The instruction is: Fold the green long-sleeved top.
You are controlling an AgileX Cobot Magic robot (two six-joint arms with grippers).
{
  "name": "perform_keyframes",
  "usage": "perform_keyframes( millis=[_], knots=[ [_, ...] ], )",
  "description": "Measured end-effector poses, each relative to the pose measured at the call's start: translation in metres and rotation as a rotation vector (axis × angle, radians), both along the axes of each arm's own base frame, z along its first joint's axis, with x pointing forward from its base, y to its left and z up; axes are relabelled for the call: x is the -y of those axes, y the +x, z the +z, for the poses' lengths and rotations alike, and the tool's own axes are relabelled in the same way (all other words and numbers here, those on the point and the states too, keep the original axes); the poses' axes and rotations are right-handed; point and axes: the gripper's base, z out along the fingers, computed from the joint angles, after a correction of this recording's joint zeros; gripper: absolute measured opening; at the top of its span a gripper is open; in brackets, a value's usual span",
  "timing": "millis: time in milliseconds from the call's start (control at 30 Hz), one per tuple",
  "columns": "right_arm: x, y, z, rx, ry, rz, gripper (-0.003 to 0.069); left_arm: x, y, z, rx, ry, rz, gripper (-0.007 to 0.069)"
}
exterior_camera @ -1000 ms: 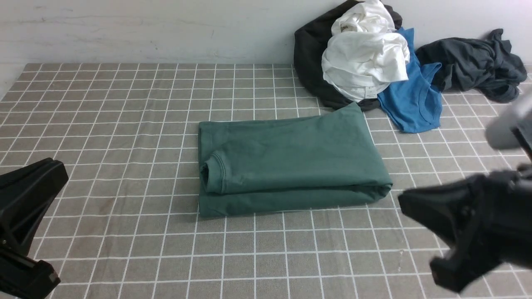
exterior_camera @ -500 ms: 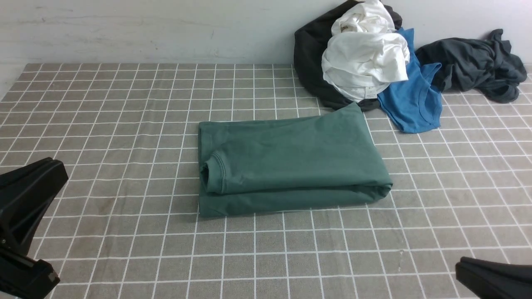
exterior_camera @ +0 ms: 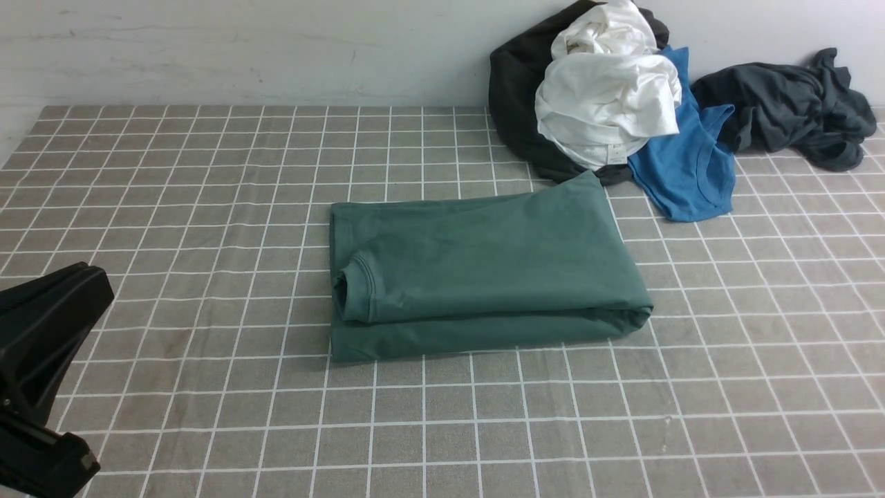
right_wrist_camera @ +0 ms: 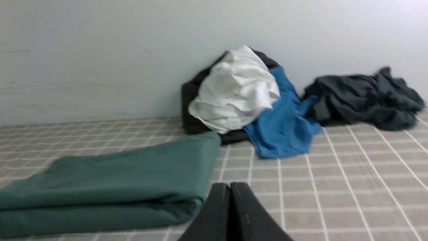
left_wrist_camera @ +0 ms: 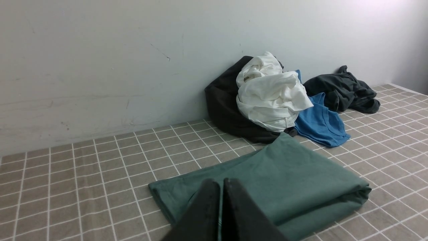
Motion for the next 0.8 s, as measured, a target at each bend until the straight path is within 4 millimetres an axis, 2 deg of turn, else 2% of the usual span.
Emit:
perform_keyframes(
  millis=[133,800],
  knots=[
    [0.0028,-0.0015,-0.0103,-0.116,-0.004,-0.055,-0.0013,0.0000,0.0000,0.0000,0.000,-0.001,0.000,0.0002],
    [0.0029,-0.0017,-0.0106,-0.121,-0.014,-0.055,-0.0014,0.0002,-0.0003,0.0001,0.001,-0.001,-0.003,0.0002]
  ],
)
